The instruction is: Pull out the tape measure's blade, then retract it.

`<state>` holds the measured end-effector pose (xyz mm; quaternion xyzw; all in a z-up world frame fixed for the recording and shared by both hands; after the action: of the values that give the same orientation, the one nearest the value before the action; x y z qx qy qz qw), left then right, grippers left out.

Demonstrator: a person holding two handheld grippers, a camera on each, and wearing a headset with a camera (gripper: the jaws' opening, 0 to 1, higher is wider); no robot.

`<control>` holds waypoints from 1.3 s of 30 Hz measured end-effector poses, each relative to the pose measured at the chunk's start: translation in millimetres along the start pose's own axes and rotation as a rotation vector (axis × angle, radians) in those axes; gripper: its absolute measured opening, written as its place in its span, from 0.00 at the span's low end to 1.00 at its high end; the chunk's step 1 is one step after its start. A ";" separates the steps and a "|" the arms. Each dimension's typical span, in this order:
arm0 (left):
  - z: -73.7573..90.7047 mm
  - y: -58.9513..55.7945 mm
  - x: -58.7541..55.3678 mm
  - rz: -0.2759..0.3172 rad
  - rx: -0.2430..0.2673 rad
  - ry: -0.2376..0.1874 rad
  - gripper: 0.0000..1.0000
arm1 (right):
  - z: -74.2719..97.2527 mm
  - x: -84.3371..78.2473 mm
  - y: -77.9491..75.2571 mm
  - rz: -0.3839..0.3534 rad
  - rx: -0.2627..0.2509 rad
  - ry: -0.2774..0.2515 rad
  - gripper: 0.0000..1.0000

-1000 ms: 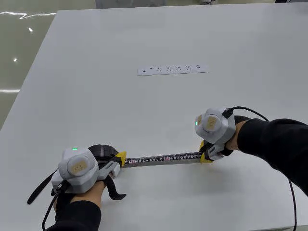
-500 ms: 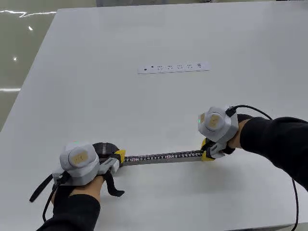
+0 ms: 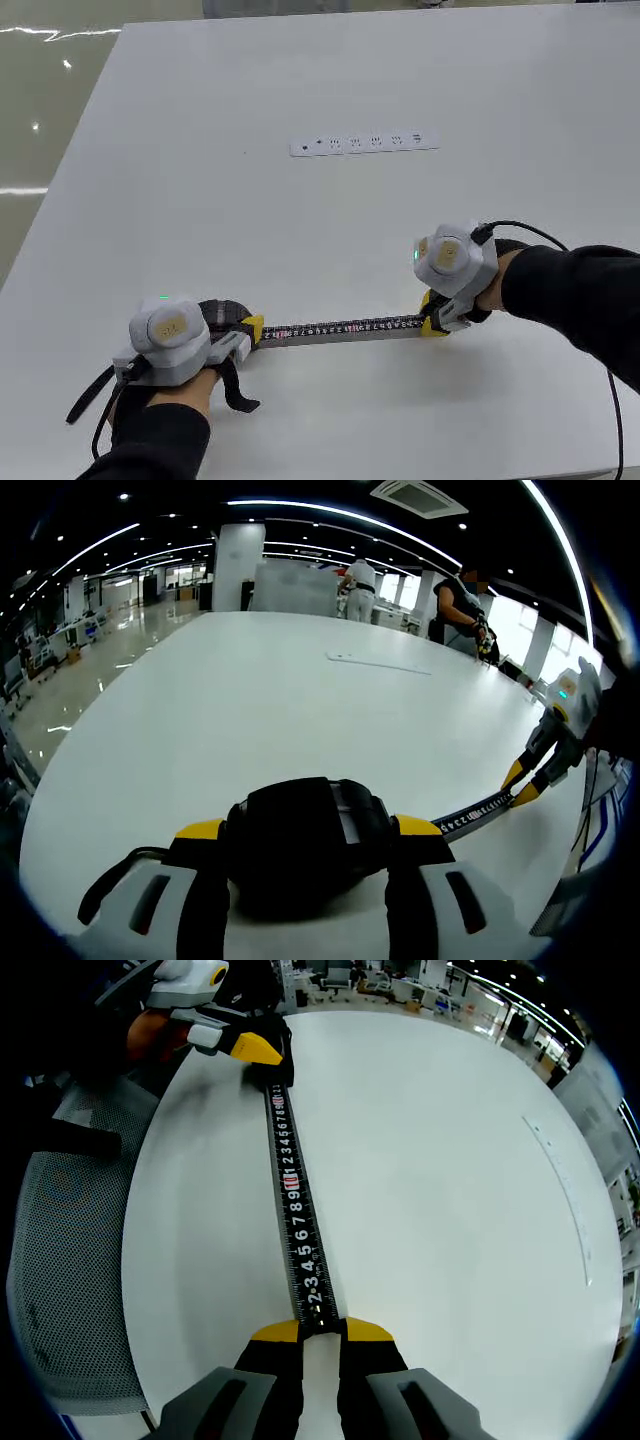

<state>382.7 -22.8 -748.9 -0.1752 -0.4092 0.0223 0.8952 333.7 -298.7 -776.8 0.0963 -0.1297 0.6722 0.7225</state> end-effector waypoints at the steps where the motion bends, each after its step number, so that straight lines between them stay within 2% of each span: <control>1: -0.1 0.0 0.0 -0.001 -0.001 0.001 0.58 | -0.2 -0.1 -0.3 -0.005 0.000 0.001 0.08; 10: 0.2 -0.6 -0.1 0.000 -0.003 -0.001 0.58 | -2.3 2.4 -0.6 -0.002 -0.015 0.005 0.08; 16: 1.2 -0.8 -0.5 -0.003 -0.003 0.002 0.58 | -3.3 4.4 -0.7 0.002 -0.008 0.002 0.08; 19: 1.2 -0.9 -0.7 -0.002 -0.001 0.004 0.58 | -3.5 5.2 -0.6 0.028 0.001 0.001 0.08; 24: 0.9 -0.6 -1.1 -0.003 -0.002 0.014 0.58 | -2.6 6.8 -1.5 0.014 0.022 -0.002 0.08; 31: 0.7 -0.7 -1.2 -0.008 -0.002 0.010 0.58 | -2.1 9.5 0.0 0.050 0.022 -0.003 0.08; 33: 0.8 -0.7 -1.3 -0.006 0.002 0.010 0.58 | -2.4 11.2 -0.6 0.029 0.024 0.002 0.08; 39: 0.8 -0.5 -1.1 -0.008 0.001 0.012 0.58 | -3.4 13.1 0.7 0.059 0.016 0.007 0.08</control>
<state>381.3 -23.2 -749.0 -0.1733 -0.4043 0.0180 0.8979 334.0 -285.2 -775.9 0.0957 -0.1247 0.6945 0.7021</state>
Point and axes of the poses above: the centre of the closed fingertips' face, and the gripper's own axes: z roughly backward along the fingers, y roughly to its left, x roughly out of its top, the point moved 2 cm from there along z, roughly backward along the fingers, and after that the axes turned 15 degrees about z, right-handed, at the moved point
